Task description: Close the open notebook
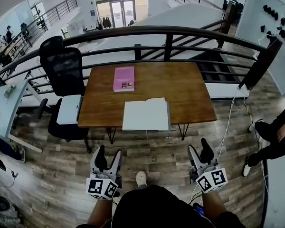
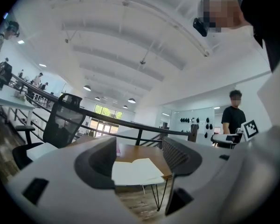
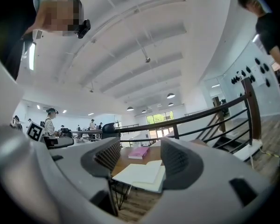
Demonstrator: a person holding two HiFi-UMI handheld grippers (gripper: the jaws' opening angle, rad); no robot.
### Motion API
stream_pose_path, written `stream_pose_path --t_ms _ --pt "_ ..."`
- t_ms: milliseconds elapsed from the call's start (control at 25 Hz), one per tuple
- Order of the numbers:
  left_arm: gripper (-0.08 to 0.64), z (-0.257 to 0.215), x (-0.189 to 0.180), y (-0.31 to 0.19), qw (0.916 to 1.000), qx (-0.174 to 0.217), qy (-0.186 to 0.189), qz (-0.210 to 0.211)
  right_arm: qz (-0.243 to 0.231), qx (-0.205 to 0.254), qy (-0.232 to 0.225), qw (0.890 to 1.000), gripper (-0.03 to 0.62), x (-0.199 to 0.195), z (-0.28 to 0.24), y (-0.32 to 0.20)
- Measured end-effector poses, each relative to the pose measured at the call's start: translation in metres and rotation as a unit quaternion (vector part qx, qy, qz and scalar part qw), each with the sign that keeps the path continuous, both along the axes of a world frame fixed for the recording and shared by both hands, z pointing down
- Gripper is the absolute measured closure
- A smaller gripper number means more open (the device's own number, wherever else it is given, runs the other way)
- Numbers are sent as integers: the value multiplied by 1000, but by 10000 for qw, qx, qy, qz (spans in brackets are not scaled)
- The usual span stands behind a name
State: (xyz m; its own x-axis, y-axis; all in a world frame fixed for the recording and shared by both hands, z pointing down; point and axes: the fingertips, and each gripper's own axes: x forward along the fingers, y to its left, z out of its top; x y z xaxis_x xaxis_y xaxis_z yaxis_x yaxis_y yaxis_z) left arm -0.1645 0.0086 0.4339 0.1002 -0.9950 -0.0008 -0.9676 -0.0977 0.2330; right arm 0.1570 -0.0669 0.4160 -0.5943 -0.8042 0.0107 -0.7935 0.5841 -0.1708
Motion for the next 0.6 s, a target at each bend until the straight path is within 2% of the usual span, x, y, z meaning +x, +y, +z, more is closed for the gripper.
stream_pose_path --t_ms 160,320,480,600 --pt "258 10 -22 -18 9997 -99 213 67 -149 8 7 9999 324 -32 -2 -26" --pt "258 21 -39 -35 9993 -183 271 202 -341 42 99 9994 334 -67 1 -46" --pt "258 35 -56 -48 9989 -274 284 269 -560 -24 116 9984 334 -103 6 -53" --pt "258 46 -63 -57 9981 -362 392 302 -565 -75 129 9983 337 -114 5 -54"
